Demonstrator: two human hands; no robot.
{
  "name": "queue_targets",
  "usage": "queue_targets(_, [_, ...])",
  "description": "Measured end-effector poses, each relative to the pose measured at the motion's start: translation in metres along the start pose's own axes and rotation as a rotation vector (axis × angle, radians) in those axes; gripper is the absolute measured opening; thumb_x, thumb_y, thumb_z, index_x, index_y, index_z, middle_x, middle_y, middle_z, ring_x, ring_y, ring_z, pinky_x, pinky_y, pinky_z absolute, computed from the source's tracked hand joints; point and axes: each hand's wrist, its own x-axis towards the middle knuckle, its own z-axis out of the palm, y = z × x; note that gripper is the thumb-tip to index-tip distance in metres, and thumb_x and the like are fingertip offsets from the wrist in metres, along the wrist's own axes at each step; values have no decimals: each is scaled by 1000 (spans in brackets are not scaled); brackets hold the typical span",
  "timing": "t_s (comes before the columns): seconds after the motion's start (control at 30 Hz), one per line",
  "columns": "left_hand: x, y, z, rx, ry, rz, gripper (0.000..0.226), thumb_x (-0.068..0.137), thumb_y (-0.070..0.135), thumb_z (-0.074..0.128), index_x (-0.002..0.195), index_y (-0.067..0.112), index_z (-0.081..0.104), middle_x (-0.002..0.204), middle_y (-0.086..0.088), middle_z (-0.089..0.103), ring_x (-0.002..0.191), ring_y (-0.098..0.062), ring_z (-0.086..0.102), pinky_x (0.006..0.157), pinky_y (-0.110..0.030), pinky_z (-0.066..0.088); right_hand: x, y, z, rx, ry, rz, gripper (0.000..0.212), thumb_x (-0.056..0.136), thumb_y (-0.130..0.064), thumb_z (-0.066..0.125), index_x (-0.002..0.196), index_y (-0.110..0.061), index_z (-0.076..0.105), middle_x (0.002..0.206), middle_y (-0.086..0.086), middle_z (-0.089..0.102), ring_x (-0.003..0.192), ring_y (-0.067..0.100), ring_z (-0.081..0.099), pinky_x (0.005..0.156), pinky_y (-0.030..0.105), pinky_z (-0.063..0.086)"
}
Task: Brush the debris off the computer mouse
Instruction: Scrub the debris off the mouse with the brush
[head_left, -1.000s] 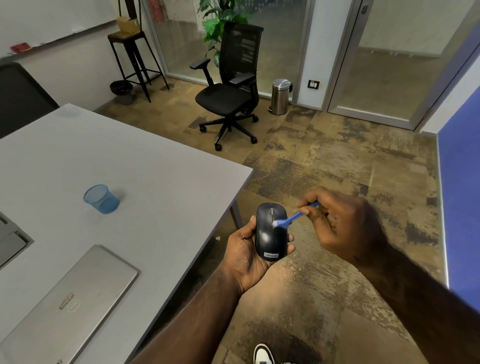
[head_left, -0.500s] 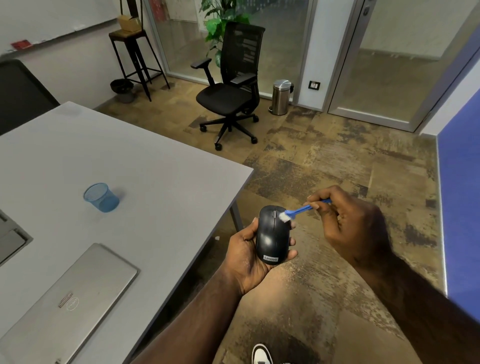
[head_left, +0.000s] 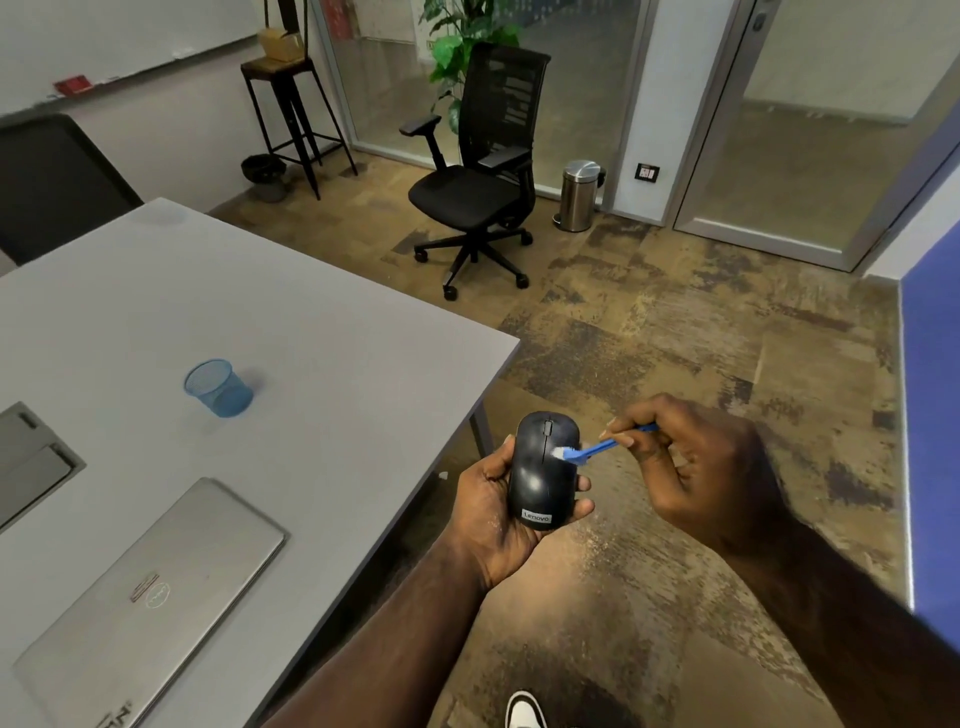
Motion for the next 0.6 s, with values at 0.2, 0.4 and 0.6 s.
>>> queue_targets(0.2, [-9,14,-4,-77,120,80,53,94,42,41,113,1,70,120,-23,65,99,-36,64,83,-50,55,0,-6,23,279,-244,41,9,91,-28,62,98,-32,65,85,-15,73,72,2,69,57,27,57])
queue_targets(0.4, [-41,44,-28,-133,236,239,58,89,42,46,122,-3,63,115,-24,65,88,-36,66,85,-49,54,13,7,71,881,14,739,13,83,-21,67,85,-29,76,65,1,70,55,7,63,54,21,55])
queue_targets(0.6, [-86,77,-69,-212,367,400,53,91,36,51,125,-4,60,123,-22,62,89,-36,62,83,-48,55,39,2,137,1322,-17,1172,7,84,-19,63,89,-17,67,70,-7,68,56,1,63,49,17,52])
